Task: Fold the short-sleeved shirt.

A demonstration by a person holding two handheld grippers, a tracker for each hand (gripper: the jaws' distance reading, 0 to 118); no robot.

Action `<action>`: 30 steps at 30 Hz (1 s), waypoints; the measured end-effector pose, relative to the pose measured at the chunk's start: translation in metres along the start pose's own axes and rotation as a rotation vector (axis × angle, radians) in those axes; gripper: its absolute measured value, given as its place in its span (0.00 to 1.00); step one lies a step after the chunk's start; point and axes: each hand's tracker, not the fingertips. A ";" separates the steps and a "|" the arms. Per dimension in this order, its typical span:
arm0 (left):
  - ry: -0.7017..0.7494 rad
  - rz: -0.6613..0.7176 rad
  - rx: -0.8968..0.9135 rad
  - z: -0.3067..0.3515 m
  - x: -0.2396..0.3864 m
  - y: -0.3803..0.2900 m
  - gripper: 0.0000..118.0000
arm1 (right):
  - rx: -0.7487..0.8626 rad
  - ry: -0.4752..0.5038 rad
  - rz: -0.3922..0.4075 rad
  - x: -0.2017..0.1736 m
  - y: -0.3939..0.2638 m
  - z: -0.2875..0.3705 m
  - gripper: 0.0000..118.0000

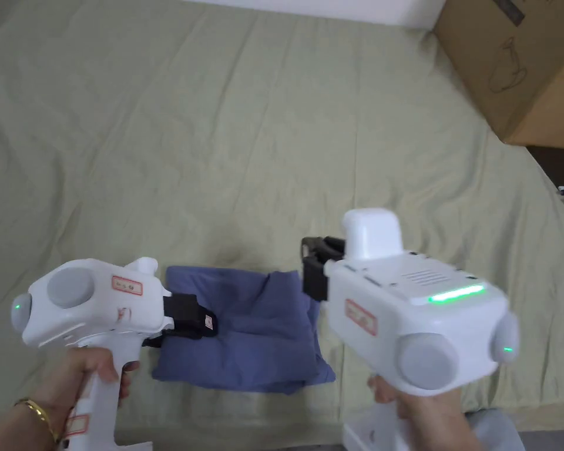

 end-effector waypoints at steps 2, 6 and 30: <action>0.030 -0.048 0.017 0.013 0.014 0.000 0.19 | 0.071 0.021 -0.013 0.007 0.014 0.027 0.00; 0.093 -0.059 0.021 0.052 0.013 0.012 0.19 | 0.153 0.054 -0.044 0.017 0.030 0.060 0.00; 1.164 0.048 0.265 0.239 -0.196 0.116 0.63 | 0.080 0.039 -0.173 0.029 0.020 0.059 0.00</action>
